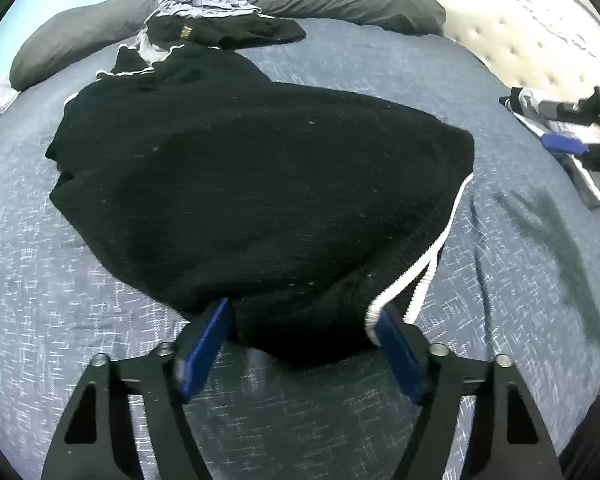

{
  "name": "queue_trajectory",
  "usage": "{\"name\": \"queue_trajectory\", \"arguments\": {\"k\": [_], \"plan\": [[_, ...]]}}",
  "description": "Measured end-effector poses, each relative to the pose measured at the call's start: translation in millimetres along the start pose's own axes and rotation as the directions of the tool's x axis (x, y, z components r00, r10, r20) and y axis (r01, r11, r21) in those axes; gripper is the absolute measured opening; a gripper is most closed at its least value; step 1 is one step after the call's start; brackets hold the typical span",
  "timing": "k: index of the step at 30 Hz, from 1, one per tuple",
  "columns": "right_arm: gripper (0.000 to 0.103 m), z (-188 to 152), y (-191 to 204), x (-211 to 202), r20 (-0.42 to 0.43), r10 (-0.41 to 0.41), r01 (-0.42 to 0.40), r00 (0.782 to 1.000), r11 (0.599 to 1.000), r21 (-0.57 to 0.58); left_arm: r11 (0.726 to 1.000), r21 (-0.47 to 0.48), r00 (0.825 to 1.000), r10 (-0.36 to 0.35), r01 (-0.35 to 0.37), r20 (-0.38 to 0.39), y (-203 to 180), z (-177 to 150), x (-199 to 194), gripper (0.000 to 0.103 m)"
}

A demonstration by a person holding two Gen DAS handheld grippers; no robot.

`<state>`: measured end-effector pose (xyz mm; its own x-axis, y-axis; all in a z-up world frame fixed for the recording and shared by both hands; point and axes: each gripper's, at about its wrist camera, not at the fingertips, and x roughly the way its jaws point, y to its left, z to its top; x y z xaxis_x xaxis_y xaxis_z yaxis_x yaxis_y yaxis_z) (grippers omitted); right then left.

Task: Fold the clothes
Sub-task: 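Lower the black jacket flat onto the bed with the right tool, then close the left tool on the white-striped hem while the right tool holds the jacket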

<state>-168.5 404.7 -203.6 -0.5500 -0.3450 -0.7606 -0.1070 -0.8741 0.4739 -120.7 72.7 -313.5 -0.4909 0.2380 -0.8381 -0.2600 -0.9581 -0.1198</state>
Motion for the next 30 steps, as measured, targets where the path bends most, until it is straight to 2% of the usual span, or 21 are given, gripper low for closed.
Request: {"name": "queue_trajectory", "arguments": {"k": [5,7,12,16,22,25,26,28,30], "plan": [[0.058,-6,13,13,-0.036,0.011,-0.012,0.999,0.999,-0.036,1.000,0.020,1.000,-0.014,0.014,0.011,10,-1,-8,0.047],[0.058,-7,17,18,-0.048,0.017,-0.019,0.999,0.998,-0.052,0.999,0.037,1.000,-0.024,0.024,0.008,12,-2,-10,0.044],[0.058,-12,21,34,-0.085,0.018,-0.023,0.996,0.998,-0.064,0.997,0.051,0.998,-0.057,0.057,-0.002,13,-3,-12,0.043],[0.072,-18,16,49,-0.104,0.004,-0.008,0.995,0.999,-0.044,0.996,0.048,0.997,-0.075,0.075,-0.002,13,-3,-10,0.042],[0.074,-13,13,71,-0.088,0.030,-0.032,0.996,0.999,-0.015,0.994,0.058,0.995,-0.096,0.095,-0.001,16,-3,-11,0.030],[0.073,-13,16,89,-0.115,0.072,-0.072,0.991,0.997,0.000,0.993,0.060,0.995,-0.101,0.101,0.006,18,-3,-16,0.024],[0.069,-12,19,92,-0.113,0.074,-0.076,0.991,0.997,-0.010,0.993,0.063,0.995,-0.101,0.100,0.009,19,-2,-18,0.023],[0.036,-11,26,96,-0.102,0.065,-0.069,0.993,0.997,-0.037,0.993,0.070,0.995,-0.100,0.098,0.015,21,-1,-22,0.020],[0.011,-12,32,99,-0.108,0.068,-0.073,0.992,0.996,-0.048,0.993,0.074,0.995,-0.096,0.094,0.024,24,1,-29,0.017]]}}
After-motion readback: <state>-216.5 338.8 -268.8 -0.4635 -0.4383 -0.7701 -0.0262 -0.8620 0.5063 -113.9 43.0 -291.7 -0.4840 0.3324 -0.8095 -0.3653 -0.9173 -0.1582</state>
